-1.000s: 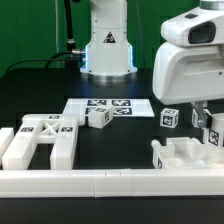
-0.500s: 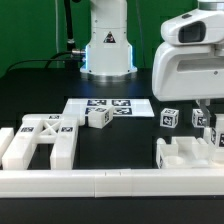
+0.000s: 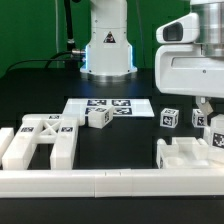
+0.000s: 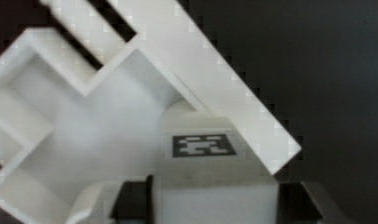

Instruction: Assemble chair

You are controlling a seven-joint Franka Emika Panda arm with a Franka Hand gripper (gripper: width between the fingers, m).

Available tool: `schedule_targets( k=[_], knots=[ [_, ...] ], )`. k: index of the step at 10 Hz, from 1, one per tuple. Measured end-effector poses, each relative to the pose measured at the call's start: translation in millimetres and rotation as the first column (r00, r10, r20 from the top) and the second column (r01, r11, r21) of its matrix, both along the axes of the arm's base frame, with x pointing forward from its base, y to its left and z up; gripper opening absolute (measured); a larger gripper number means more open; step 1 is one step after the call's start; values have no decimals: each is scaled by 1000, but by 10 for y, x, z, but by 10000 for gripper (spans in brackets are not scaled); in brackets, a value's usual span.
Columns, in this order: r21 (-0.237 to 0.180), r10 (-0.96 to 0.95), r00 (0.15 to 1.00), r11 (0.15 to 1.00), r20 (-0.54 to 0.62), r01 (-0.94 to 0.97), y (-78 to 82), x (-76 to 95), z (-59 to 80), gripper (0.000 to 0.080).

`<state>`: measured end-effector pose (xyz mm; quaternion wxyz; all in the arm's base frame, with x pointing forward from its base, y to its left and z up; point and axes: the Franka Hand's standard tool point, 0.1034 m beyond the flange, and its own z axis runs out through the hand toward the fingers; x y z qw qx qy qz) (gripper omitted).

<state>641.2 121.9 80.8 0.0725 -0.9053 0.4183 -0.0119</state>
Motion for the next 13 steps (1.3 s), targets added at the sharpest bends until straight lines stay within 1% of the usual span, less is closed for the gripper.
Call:
schedule_targets(
  k=[2,3,4,5,6,7,8,9,10,11,12,13],
  knots=[
    [29,-120,993,992,-15,120,-27,12,14,285],
    [36,-170,985,985,-24,171,-12,8,6,286],
    [35,-146,989,989,-21,146,-11,7,4,368],
    [29,-100,995,995,-16,100,-12,5,2,368],
    [23,-58,998,998,-13,58,-2,11,0,550],
    [26,-58,998,998,-12,59,-1,11,0,618],
    [16,52,999,998,3,-52,-5,11,-2,618],
    [11,114,993,993,12,-114,-5,10,-3,643],
    [7,152,988,988,17,-153,-5,10,-3,648],
    [-11,262,965,965,26,-262,-7,6,-5,648],
    [-44,392,920,920,21,-391,0,-14,-11,649],
    [-72,480,877,876,17,-478,10,-18,-11,649]
  ],
)
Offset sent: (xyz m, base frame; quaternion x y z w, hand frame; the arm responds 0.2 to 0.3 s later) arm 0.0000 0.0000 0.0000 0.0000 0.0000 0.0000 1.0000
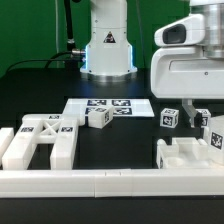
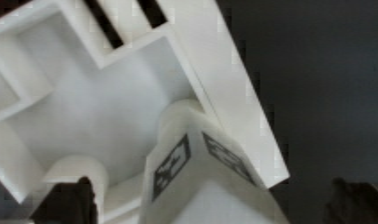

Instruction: Assemble chair

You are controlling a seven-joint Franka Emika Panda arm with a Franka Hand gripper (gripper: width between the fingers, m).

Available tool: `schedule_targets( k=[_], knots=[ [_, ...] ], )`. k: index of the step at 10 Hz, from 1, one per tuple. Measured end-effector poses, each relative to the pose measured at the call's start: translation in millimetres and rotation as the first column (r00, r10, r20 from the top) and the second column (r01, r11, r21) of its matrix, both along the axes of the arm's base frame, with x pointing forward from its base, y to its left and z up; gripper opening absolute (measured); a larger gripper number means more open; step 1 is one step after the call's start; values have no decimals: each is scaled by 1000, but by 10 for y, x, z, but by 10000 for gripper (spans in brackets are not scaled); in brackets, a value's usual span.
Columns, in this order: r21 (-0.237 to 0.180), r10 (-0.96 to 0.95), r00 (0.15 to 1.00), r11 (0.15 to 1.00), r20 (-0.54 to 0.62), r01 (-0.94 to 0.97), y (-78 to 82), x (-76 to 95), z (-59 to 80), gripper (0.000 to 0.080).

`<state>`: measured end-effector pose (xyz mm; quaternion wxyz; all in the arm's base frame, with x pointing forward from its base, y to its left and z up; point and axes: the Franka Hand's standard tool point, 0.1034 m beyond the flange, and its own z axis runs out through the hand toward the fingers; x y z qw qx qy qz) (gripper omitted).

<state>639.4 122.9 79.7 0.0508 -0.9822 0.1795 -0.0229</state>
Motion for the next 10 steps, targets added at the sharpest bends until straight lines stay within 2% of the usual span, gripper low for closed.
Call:
schedule_targets(
  k=[1,4,6,8,10],
  knots=[
    [-35,154,988,987,11,-154,-6,0,-1,649],
    [-72,434,901,898,-10,-434,-20,3,35,649],
    [-80,549,836,833,-11,-548,-136,11,24,649],
    [-80,566,824,821,-10,-565,-102,5,24,649],
    [-81,565,825,822,-10,-564,-113,7,24,386]
  ],
)
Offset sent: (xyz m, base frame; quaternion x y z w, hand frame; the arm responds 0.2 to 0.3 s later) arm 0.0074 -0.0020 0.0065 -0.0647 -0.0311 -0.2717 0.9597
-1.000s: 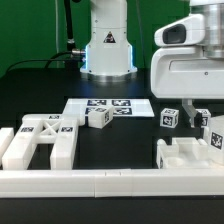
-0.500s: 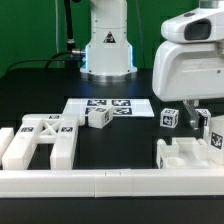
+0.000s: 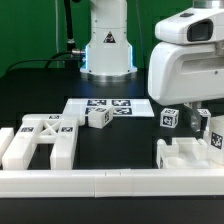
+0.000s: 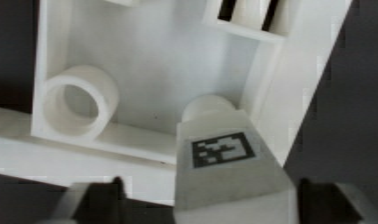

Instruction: Assemble chair

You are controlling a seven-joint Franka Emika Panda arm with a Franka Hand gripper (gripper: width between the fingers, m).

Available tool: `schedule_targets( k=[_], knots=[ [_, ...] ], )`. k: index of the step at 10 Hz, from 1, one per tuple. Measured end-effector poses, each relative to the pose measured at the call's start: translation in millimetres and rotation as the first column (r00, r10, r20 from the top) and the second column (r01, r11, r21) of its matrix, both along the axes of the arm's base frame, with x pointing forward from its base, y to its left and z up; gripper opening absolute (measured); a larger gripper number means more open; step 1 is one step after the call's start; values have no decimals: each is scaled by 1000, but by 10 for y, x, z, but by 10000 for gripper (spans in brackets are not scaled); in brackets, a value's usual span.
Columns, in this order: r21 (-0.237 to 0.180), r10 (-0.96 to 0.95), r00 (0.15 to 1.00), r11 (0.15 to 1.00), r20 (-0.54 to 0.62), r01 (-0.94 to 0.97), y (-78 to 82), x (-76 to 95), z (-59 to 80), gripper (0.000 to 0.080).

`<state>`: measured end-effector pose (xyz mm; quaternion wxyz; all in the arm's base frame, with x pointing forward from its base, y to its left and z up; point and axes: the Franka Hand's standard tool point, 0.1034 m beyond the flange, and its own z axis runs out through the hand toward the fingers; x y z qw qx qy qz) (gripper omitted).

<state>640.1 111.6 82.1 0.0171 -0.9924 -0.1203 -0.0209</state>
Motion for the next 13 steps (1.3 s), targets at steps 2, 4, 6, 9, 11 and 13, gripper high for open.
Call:
schedule_targets(
  k=[2,4,6,9,11,13],
  knots=[
    [1,-21,1000,1000,-1,21,2,0,1,288],
    [4,-61,998,998,-3,61,6,-1,0,288],
    [25,-281,960,959,-7,281,40,7,-2,288],
    [59,-601,798,796,-31,602,83,6,-3,288],
    [73,-782,619,615,-72,785,124,-10,-7,288],
    [70,-897,426,421,-114,904,170,-9,-15,288]
  ],
)
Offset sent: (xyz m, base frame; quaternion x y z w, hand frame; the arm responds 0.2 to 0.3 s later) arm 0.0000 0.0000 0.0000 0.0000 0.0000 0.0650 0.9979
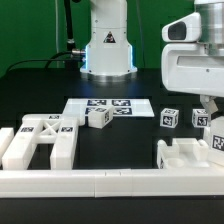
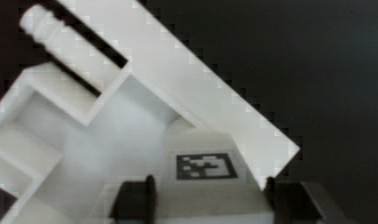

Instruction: Assemble chair

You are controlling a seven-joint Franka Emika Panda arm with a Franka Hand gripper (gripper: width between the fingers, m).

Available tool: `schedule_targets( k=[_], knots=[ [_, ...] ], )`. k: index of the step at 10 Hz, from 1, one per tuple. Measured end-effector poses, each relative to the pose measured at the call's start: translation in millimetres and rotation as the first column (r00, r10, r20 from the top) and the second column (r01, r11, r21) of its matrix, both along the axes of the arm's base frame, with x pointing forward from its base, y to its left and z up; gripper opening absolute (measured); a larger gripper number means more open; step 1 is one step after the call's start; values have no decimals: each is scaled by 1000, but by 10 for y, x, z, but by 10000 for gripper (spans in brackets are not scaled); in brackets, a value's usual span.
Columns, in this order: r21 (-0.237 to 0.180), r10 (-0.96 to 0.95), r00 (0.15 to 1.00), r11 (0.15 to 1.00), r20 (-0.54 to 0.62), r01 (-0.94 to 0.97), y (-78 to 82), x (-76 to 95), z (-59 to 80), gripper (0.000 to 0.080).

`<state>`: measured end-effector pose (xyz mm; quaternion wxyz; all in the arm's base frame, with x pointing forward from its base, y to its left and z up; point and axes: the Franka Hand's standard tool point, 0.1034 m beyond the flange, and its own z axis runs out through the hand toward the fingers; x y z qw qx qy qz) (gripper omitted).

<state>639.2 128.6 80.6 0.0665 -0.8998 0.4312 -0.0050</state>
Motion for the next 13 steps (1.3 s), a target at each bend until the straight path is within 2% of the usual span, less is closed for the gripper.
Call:
schedule_targets(
  k=[2,4,5,6,7,9,10,13],
  knots=[
    [7,-161,987,987,-19,161,44,1,-7,288],
    [5,-135,991,991,-15,135,35,3,-7,288],
    [-3,-19,1000,1000,-1,19,-3,11,0,466],
    [-6,7,1000,1000,-9,-7,-1,1,5,466],
    [-10,72,997,997,-2,-72,0,-1,0,606],
    [-21,214,977,977,12,-214,-5,-2,-2,636],
    [-33,322,947,946,14,-322,-18,-15,-10,647],
    [-96,656,754,751,-7,-654,-90,-47,-35,649]
  ],
)
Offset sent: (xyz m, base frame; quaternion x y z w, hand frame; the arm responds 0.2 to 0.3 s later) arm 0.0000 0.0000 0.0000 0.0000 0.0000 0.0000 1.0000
